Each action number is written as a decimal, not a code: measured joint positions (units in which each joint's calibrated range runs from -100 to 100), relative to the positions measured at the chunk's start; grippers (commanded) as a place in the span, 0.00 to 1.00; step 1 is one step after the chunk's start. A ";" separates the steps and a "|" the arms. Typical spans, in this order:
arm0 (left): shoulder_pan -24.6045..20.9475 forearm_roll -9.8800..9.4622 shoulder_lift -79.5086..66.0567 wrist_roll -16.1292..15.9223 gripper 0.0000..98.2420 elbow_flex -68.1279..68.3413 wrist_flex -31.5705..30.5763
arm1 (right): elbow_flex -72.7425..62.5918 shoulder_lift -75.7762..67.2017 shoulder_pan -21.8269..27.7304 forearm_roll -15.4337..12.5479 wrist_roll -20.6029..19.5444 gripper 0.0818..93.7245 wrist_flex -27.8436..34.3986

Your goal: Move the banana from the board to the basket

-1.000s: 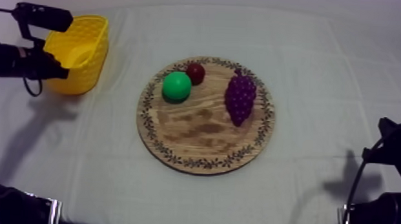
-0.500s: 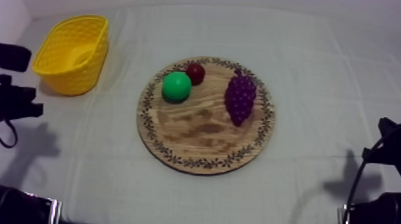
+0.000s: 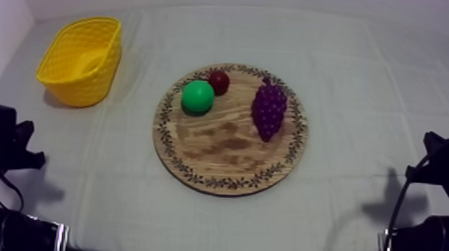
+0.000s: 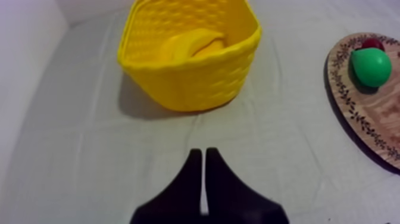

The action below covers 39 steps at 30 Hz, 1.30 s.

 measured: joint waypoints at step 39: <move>4.94 -1.21 -16.24 16.14 0.00 6.51 -3.50 | 0.00 0.00 0.00 0.00 0.00 0.00 -0.04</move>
